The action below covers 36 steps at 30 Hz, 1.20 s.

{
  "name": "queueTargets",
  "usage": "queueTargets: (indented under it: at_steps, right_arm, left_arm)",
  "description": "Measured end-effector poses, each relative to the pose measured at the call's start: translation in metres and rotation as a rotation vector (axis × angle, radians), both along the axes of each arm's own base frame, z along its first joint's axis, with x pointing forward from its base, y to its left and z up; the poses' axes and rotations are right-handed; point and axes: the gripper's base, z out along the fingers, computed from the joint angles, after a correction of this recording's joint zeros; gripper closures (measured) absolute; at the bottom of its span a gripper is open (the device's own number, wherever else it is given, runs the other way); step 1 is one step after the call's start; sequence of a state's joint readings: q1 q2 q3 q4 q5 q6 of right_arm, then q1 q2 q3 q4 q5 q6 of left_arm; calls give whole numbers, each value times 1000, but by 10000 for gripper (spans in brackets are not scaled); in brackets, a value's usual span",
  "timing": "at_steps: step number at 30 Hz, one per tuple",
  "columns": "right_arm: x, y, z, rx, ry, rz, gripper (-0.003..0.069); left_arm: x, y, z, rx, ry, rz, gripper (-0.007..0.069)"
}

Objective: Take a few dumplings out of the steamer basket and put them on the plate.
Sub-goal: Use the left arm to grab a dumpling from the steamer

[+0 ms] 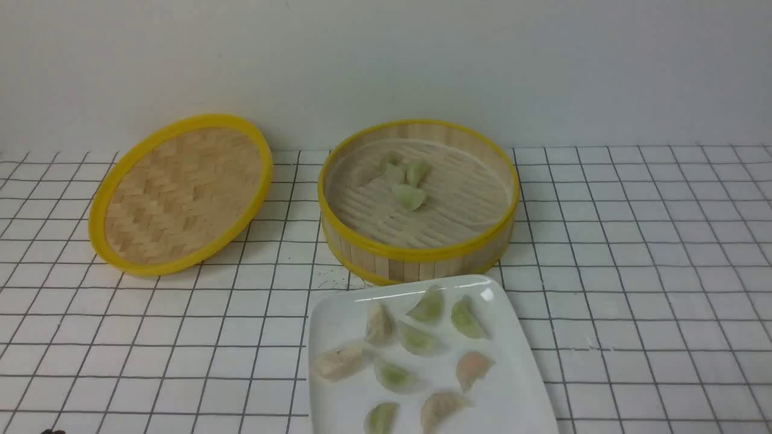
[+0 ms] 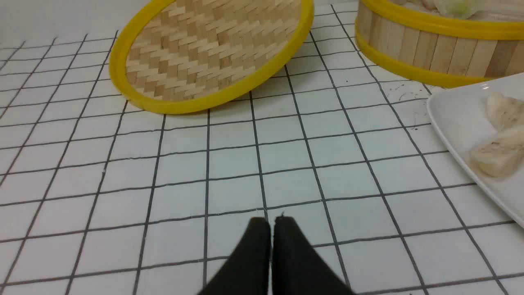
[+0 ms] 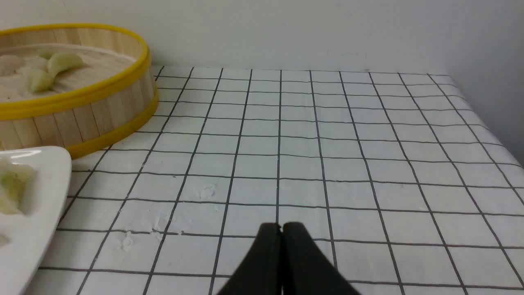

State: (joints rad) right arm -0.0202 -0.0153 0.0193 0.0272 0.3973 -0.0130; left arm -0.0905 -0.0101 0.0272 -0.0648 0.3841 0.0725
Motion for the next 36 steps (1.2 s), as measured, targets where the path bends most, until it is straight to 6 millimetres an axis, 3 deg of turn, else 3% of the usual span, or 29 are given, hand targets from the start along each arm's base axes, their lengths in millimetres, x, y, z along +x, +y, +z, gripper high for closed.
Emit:
queueTargets:
  at_steps: [18,22,24,28,32,33,36]
  right_arm:
    - [0,0,0,0,0,0,672]
    - [0,0,0,0,0,0,672]
    - [0,0,0,0,0,0,672]
    - [0,0,0,0,0,0,672]
    - [0,0,0,0,0,0,672]
    - [0,0,0,0,0,0,672]
    - [0,0,0,0,0,0,672]
  left_arm:
    - [0,0,0,-2,-2,0,631]
    - [3,-3,10,-206,-93,23,631]
    - [4,-2,24,-480,-210,64,631]
    - [3,10,49,-756,-464,142,631]
    - [-4,11,86,-805,-551,112,631]
    - [-4,7,114,-780,-522,76,631]
    - [13,-6,160,-668,-327,16,631]
